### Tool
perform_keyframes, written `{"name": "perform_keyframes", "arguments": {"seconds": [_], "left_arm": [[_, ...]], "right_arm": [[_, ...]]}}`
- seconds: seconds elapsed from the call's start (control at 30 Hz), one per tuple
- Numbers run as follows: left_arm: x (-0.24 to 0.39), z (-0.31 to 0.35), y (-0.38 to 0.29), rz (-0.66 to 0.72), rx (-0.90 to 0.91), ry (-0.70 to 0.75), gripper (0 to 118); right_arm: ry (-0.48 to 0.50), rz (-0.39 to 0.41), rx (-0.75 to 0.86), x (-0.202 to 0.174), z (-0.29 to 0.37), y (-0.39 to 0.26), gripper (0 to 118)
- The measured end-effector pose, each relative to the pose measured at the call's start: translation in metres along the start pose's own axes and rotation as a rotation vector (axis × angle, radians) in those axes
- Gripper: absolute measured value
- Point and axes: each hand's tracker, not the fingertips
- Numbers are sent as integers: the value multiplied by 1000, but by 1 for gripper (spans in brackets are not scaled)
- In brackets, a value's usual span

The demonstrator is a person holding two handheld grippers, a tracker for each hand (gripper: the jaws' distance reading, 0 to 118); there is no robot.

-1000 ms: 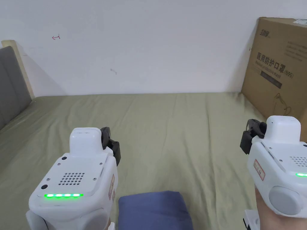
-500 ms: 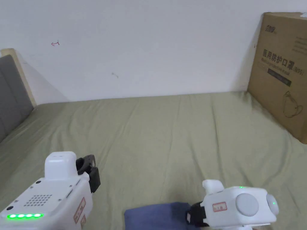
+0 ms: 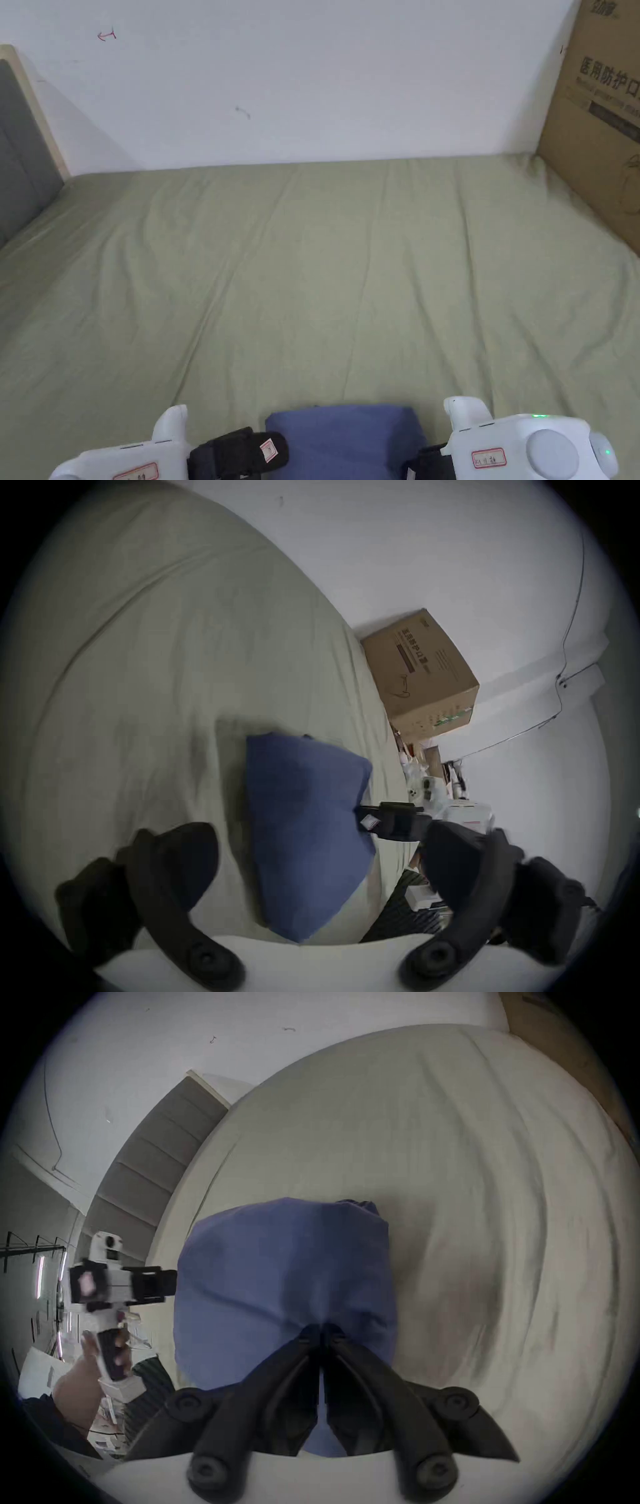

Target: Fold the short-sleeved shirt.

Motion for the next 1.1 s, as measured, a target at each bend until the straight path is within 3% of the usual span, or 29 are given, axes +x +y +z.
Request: {"name": "perform_keyframes", "arguments": {"seconds": [0.13,0.33,0.47,0.5,0.53,0.57,0.6,0.63,0.7,0.77,0.83,0.93,1.1], "left_arm": [[-31,-29,-6,157,-88,-97,118],[-50,-83,0,322,-191,-438,118],[-53,-95,2,241,-212,-464,117],[-58,-90,3,258,-195,-432,107],[-57,-84,2,256,-173,-370,64],[-61,-81,0,227,-158,-182,25],[-66,-83,-4,202,-163,-73,22],[-57,-80,-7,221,-140,-223,22],[-35,-79,-7,103,-131,-113,23],[-23,-72,-5,115,-113,-116,23],[-2,-53,5,33,-101,-82,23],[20,-2,26,-118,-63,-60,23],[15,107,82,-232,-56,158,23]], "right_arm": [[-13,0,-6,-5,1,-1,2],[-5,-17,-17,-3,-1,0,2],[17,-56,-9,3,0,-2,2],[25,-69,-6,4,0,-3,2],[29,-77,-2,5,0,-4,2],[32,-81,1,7,0,-5,2],[54,-90,5,8,-1,-6,2],[78,-107,-3,8,-2,-7,2],[49,-93,15,4,0,-9,2],[45,-69,29,-1,7,-9,2],[42,-45,66,-7,21,-9,2],[60,-40,124,-16,51,-8,2],[51,-18,189,-28,96,-7,2]]}}
